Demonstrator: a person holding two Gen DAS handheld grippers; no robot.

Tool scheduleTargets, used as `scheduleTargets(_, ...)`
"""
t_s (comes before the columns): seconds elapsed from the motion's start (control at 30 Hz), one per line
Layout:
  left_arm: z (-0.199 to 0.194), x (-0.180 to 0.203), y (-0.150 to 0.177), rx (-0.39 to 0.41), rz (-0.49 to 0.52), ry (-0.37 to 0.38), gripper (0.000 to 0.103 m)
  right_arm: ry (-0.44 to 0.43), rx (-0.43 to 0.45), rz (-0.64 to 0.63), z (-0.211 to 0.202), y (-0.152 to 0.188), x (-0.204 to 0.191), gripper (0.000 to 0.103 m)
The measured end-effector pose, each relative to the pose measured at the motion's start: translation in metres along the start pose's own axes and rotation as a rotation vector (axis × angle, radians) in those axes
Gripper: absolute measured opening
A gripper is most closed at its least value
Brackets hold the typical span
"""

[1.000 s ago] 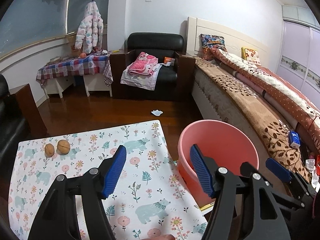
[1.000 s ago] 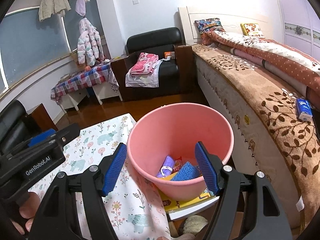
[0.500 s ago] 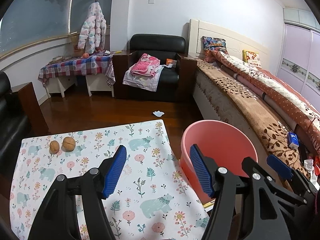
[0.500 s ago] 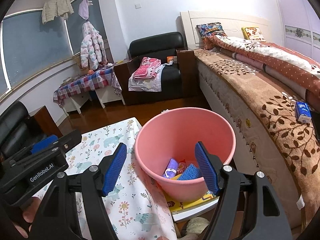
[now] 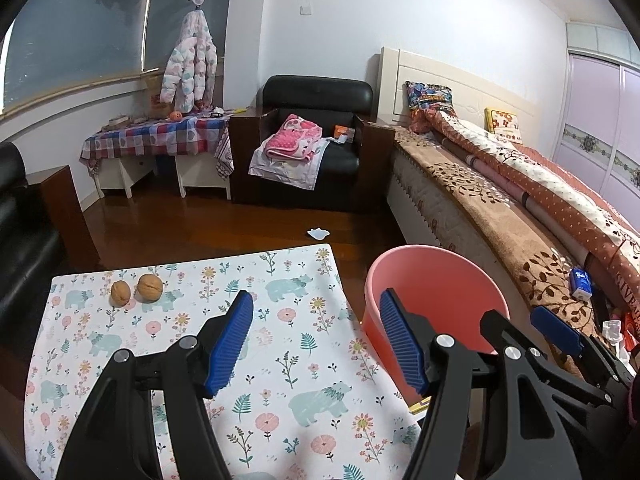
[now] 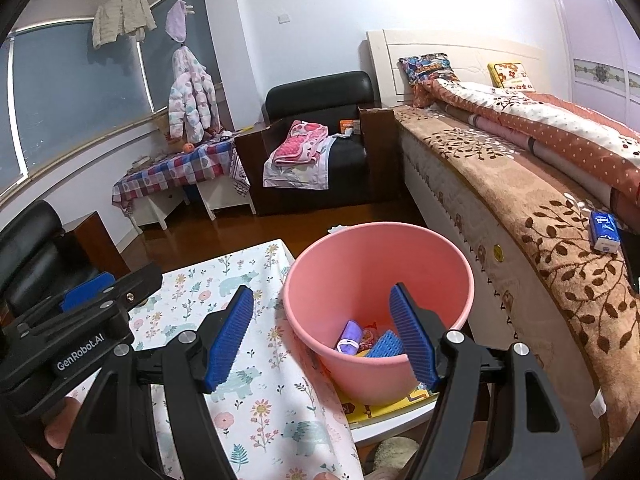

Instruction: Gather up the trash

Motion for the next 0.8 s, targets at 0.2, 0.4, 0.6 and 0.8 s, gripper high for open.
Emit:
scheduleTargets(0.2,-0.009,-0.002,0.001,0.012,0.001,0.001,0.065,-0.007,0.003,-0.012,-0.005,0.000,-0.006,0.071)
scheduleTargets(0.4,-0.013,-0.007,0.000,0.018,-0.009,0.002,0.065,-0.005,0.011,-0.018,-0.010,-0.001,-0.009,0.071)
scheduleTargets(0.6,-0.015,-0.008,0.000,0.019,-0.010,0.002,0.065,-0.006,0.013,-0.023,-0.013,-0.001,-0.012,0.071)
scheduleTargets(0.8,-0.016,-0.009,0.000,0.021,-0.012,0.004,0.065,-0.006,0.014,-0.023,-0.014,-0.001,-0.013,0.071)
Point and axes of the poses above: each gripper's, at about its wrist camera, not at the fingertips, and z roughly the way its jaws point, x to its right, y to its underside, the point moved 3 cm from there along z, roughly the way its jaws point, and after that the axes turned 4 degrees about -z, right-handed, at the moved point
